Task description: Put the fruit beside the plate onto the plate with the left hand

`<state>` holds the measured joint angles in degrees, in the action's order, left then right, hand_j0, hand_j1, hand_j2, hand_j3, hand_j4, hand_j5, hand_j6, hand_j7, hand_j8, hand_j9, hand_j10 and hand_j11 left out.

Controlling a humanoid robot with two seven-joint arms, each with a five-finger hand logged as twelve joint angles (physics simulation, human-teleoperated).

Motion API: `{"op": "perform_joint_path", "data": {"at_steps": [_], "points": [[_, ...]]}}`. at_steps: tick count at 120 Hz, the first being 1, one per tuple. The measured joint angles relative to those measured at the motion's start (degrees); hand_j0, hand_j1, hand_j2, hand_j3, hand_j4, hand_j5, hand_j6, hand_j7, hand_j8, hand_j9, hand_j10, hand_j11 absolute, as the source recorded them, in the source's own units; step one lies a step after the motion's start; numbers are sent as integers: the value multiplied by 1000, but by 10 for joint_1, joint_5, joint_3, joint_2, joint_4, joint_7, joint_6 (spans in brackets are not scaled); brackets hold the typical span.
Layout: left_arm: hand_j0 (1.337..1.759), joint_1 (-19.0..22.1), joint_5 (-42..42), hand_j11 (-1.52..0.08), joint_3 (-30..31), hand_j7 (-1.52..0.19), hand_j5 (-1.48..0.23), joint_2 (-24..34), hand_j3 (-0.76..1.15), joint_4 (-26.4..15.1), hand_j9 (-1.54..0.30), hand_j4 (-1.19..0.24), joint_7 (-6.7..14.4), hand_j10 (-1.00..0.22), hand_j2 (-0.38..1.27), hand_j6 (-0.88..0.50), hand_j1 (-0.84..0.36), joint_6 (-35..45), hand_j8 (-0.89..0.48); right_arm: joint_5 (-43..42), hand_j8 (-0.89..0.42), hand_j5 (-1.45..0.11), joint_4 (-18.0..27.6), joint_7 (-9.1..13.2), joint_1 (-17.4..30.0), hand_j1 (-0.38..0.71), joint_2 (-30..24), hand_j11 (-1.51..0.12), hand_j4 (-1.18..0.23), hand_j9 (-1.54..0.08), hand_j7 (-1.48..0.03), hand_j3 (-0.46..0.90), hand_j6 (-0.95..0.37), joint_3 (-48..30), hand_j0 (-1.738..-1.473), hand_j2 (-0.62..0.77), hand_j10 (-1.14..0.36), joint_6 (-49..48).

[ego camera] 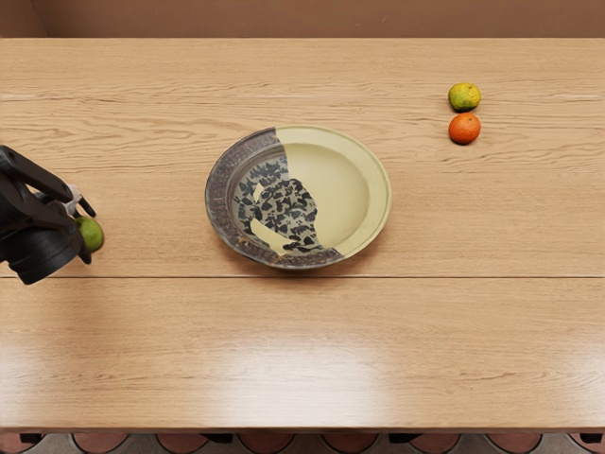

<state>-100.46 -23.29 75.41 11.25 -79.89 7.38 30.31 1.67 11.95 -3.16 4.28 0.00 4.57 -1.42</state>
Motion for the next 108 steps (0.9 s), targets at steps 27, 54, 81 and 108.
{"op": "perform_joint_path", "data": {"at_steps": [27, 54, 81, 108], "points": [[1658, 0, 0, -564, 0, -564, -564, 0, 0, 0, -564, -434, 0, -434, 87, -434, -172, -1, -434, 0, -22, -29, 0, 0, 0, -322, 0, -29, -22, -29, -29, 0, -22, 0, -1658, -5, -22, 0], [1658, 5, 0, -574, 0, -574, -574, 0, 0, 1, -574, -442, 0, -442, 89, -442, -180, -1, -442, 0, -22, -29, 0, 0, 0, -322, 0, -29, -22, -29, -29, 0, -22, 0, -1658, -5, -22, 0], [1656, 5, -9, -822, 1, -1010, -769, 2, 0, 2, -863, -546, 0, -629, 134, -191, -383, -34, -416, 0, -22, -29, 0, 0, 0, -323, 0, -29, -22, -29, -29, 0, -22, 0, -1658, -5, -22, 0], [1654, -8, -18, -1031, 2, -1191, -1004, 17, 33, 2, -1082, -342, 1, -791, 219, -67, -500, -68, -266, 0, -22, -29, 0, 0, 0, -322, 0, -29, -22, -29, -29, 0, -22, 0, -1658, -4, -22, 0]]}}
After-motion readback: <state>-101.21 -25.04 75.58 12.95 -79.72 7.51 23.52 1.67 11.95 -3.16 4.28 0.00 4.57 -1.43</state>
